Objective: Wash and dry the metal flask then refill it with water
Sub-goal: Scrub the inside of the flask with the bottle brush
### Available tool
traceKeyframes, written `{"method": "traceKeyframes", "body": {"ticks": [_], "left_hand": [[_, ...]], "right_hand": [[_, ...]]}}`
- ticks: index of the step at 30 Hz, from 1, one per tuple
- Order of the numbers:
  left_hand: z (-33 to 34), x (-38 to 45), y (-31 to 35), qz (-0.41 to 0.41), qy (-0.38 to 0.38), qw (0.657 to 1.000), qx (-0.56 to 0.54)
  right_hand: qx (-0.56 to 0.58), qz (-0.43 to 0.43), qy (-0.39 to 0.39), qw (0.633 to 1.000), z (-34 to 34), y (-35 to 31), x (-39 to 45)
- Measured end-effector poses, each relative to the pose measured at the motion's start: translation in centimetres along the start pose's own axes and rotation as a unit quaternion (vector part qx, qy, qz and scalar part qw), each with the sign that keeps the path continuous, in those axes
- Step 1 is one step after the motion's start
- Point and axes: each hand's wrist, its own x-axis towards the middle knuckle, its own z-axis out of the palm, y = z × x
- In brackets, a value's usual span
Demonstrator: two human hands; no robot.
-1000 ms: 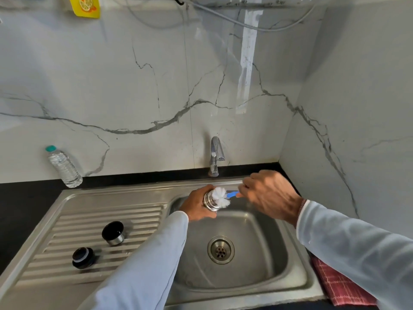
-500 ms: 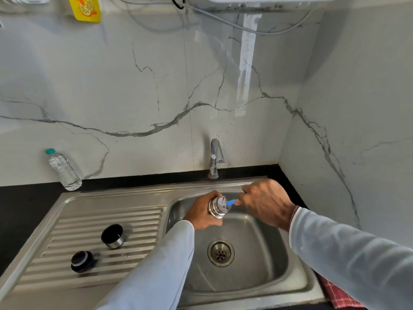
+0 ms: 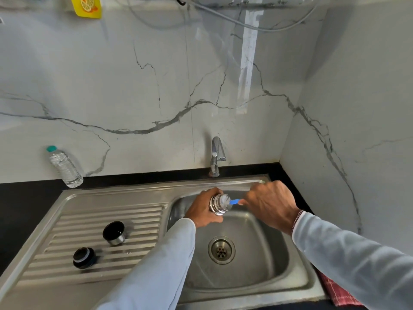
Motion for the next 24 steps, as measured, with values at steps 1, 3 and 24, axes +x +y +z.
{"method": "traceKeyframes", "body": {"ticks": [1, 3, 24], "left_hand": [[-0.1, 0.1, -0.2, -0.002, 0.002, 1.0, 0.0], [-0.8, 0.1, -1.0, -0.01, 0.002, 1.0, 0.014], [-1.5, 0.3, -2.0, -0.002, 0.036, 0.997, 0.064]], "right_hand": [[-0.004, 0.004, -0.007, 1.0, -0.2, 0.2, -0.1], [0.006, 0.024, -0.018, 1.0, -1.2, 0.7, -0.8], [0.006, 0.069, -0.012, 0.997, -4.1, 0.9, -3.1]]}}
